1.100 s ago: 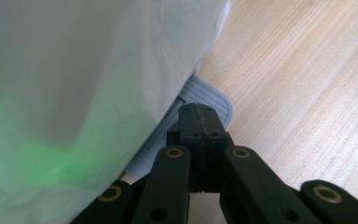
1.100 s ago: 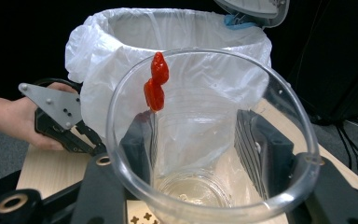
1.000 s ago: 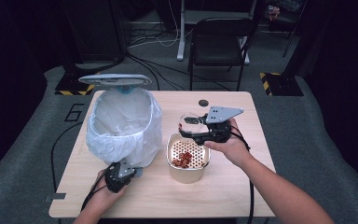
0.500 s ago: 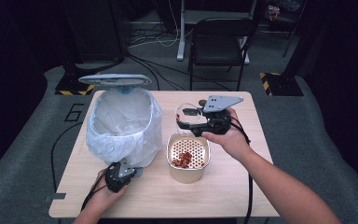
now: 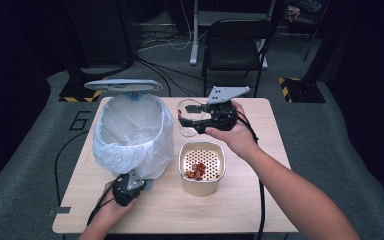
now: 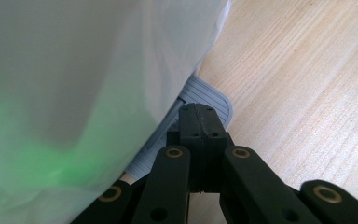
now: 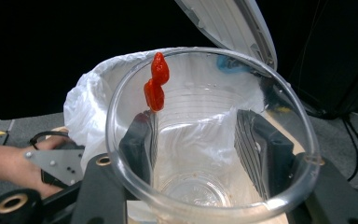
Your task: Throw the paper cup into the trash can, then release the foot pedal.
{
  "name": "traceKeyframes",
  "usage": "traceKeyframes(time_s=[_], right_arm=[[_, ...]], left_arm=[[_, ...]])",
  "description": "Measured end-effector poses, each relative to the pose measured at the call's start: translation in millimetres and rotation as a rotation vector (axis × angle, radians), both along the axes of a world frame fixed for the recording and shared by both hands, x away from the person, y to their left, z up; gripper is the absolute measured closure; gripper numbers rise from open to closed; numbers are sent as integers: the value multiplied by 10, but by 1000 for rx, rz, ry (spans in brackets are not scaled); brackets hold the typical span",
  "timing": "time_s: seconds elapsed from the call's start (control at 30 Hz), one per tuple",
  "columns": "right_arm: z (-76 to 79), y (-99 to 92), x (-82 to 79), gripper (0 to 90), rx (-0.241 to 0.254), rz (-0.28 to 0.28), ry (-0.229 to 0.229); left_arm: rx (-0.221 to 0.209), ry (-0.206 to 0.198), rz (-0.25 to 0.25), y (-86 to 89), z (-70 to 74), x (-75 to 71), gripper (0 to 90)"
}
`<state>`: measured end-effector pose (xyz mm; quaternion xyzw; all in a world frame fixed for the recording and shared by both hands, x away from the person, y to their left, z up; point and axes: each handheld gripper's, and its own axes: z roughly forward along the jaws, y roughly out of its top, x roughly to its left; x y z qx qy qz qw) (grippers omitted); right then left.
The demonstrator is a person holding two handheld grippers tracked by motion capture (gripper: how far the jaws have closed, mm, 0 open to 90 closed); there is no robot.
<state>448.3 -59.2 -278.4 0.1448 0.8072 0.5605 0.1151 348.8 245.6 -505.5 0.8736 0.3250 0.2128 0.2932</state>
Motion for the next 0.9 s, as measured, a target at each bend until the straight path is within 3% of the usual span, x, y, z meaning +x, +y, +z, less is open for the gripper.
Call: traceKeyframes(time_s=[0.5, 0.9], right_arm=[[134, 246, 103, 489, -20, 17, 8], [224, 416, 115, 489, -4, 49, 6]], left_arm=[[-3, 8, 5, 1, 0, -3, 900], [-7, 9, 8, -1, -2, -5, 900]])
